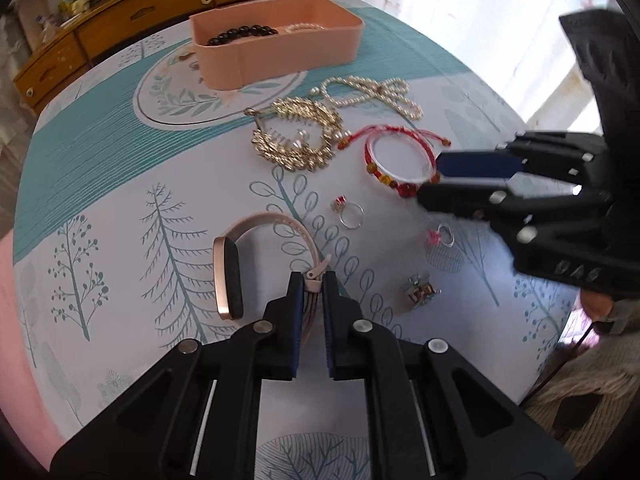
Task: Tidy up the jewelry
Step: 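Grasp the pink watch band with the left tool while the right tool grasps the red string bracelet, then carry the watch band and red bracelet into the pink box and release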
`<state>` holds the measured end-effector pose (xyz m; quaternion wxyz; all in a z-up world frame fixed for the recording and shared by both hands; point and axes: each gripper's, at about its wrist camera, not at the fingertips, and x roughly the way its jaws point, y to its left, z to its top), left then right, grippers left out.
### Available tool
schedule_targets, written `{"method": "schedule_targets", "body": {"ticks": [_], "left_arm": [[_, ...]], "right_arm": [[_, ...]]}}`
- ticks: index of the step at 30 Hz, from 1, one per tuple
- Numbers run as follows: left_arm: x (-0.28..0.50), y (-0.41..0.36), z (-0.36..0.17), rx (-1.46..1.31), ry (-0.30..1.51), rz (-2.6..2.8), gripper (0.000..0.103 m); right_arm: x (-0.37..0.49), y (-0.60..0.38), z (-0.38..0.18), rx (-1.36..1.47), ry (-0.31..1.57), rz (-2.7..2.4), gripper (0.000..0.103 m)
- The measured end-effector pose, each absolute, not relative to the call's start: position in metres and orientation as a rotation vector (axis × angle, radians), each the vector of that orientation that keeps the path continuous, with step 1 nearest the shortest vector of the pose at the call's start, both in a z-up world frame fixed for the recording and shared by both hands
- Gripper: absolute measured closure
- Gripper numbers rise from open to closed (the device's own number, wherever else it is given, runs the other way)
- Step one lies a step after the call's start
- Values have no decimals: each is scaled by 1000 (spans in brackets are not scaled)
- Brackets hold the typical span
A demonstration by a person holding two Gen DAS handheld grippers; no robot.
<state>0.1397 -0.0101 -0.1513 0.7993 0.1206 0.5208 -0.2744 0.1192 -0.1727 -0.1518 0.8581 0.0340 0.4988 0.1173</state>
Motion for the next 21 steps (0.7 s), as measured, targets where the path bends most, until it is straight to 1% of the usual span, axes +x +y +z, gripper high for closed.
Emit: {"method": "schedule_targets", "body": {"ticks": [6, 9, 10, 13, 15, 17, 18, 21], "left_arm": [[144, 7, -141, 126, 1091, -549, 96], [143, 12, -140, 98, 1090, -545, 96], [142, 14, -140, 84, 1091, -544, 96], [141, 18, -141, 54, 1091, -542, 96], [140, 19, -141, 41, 1089, -544, 96], [139, 20, -140, 35, 1087, -543, 96], [138, 20, -138, 33, 1084, -543, 96], [135, 22, -131, 24, 1070, -538, 96]], "right_arm": [[145, -147, -158, -93, 1083, 299, 70], [157, -142, -162, -128, 1108, 311, 70], [160, -141, -163, -129, 1117, 316, 71], [170, -138, -170, -143, 1149, 317, 81], [173, -134, -172, -169, 1150, 311, 83], [175, -131, -173, -183, 1156, 296, 90], [176, -130, -173, -193, 1155, 288, 92], [177, -128, -172, -194, 1161, 273, 93]]}}
